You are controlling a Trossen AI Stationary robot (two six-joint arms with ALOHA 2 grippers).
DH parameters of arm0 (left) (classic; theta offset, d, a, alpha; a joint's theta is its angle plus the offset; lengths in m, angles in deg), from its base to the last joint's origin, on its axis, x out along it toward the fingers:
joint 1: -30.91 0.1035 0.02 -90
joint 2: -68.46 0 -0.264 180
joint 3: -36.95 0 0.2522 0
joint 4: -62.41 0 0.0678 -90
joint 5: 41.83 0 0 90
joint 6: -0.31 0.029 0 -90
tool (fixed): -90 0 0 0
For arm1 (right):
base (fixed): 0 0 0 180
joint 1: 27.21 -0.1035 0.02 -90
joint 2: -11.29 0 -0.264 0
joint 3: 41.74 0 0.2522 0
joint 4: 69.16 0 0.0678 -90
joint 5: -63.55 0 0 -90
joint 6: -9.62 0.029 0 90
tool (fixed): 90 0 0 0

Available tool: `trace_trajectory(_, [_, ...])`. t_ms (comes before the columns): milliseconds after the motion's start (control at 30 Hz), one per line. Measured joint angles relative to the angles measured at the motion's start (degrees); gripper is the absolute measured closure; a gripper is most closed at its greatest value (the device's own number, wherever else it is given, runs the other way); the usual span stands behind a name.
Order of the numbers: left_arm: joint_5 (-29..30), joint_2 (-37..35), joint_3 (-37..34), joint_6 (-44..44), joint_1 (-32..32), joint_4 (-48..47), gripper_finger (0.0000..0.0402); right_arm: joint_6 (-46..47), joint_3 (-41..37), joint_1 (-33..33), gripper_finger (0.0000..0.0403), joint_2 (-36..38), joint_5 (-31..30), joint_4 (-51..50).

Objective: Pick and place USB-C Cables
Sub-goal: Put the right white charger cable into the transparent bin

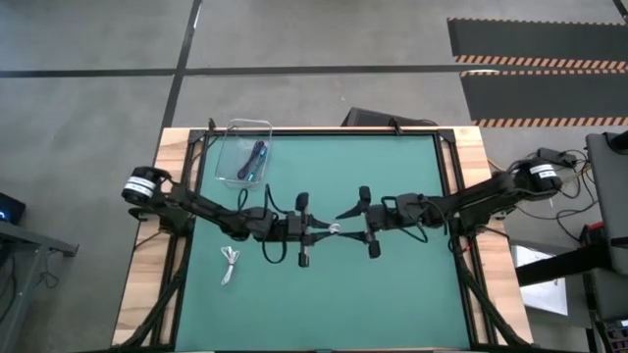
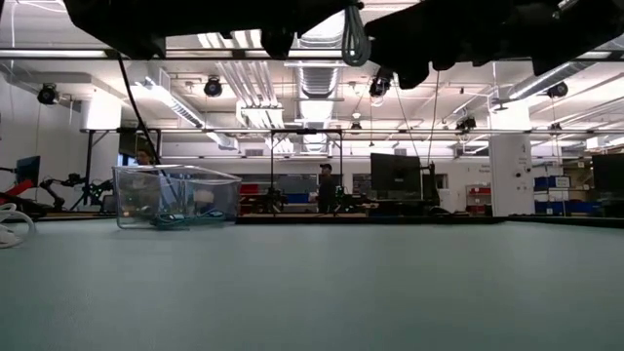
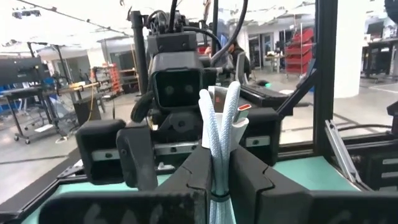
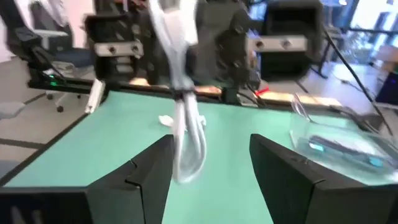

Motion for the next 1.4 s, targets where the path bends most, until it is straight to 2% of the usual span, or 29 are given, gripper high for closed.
trace_trajectory(433, [4.8, -7.1, -0.3, -3.8, 0.0, -15.5, 0.0386, 2.3, 0.0, 0.4, 0.0200, 10.7, -7.5, -19.4])
trace_trajectory(667, [7.3, -11.0, 0.3, -7.3, 0.0, -25.7, 0.0386, 1.6, 0.0, 0.4, 0.0200, 15.3, -11.9, -23.8])
trace_trajectory(833, [11.2, -15.3, 0.4, -10.5, 0.6, -34.4, 0.0386, 0.3, 0.0, 0.5, 0.0200, 16.9, -12.1, -24.8])
trace_trajectory(1033, [16.5, -22.2, 1.8, -15.5, 2.9, -50.7, 0.0386, -0.4, 0.0, 1.6, 0.0200, 16.8, -12.1, -24.6])
trace_trajectory(1200, [16.7, -26.1, 4.8, -20.9, 7.7, -65.2, 0.0386, -0.4, 0.0, 3.2, 0.0200, 17.1, -12.0, -25.6])
trace_trajectory(1400, [16.7, -26.4, 11.4, -24.0, 15.0, -84.0, 0.0386, -0.5, 0.0, 5.2, 0.0200, 18.2, -11.9, -27.0])
